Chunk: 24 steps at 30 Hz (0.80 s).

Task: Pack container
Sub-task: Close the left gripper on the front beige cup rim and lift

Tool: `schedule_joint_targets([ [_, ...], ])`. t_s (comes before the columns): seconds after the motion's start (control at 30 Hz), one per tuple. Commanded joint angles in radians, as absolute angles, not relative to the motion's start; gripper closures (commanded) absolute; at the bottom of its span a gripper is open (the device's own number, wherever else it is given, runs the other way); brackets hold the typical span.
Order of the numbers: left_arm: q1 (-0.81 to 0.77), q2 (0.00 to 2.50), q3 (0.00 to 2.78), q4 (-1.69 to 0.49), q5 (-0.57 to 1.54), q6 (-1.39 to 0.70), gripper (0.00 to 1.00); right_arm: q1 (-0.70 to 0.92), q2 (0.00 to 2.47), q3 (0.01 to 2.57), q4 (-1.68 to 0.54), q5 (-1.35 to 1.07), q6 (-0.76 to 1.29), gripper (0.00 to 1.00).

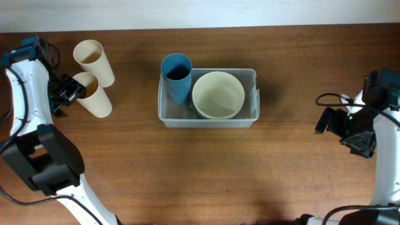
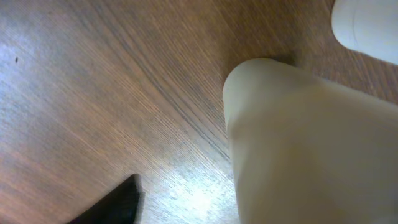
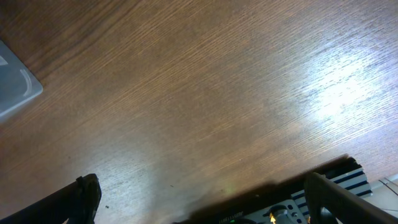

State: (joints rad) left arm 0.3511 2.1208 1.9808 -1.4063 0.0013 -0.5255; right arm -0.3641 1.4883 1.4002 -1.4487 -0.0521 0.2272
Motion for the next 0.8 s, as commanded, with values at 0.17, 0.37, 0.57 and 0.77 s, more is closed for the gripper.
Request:
schedule_joint_targets([
  [0.17, 0.356, 2.126, 1.980, -1.411, 0.027, -0.506, 0.98, -0.361, 1.479, 1.397, -1.446, -0.044, 0.221, 0.01],
  [0.37, 0.356, 2.126, 2.014, -1.467, 0.027, -0.500, 0.98, -0.361, 1.479, 1.397, -1.446, -0.044, 0.221, 0.01],
  [0.57, 0.356, 2.111, 2.124, -1.622, -0.001, -0.500, 0.98, -0.361, 1.479, 1.397, -1.446, -0.044, 0.221, 0.01],
  [0.77, 0.356, 2.016, 2.184, -1.688, 0.023, -0.436, 0.98, -0.361, 1.479, 1.397, -1.446, -0.044, 0.221, 0.01],
])
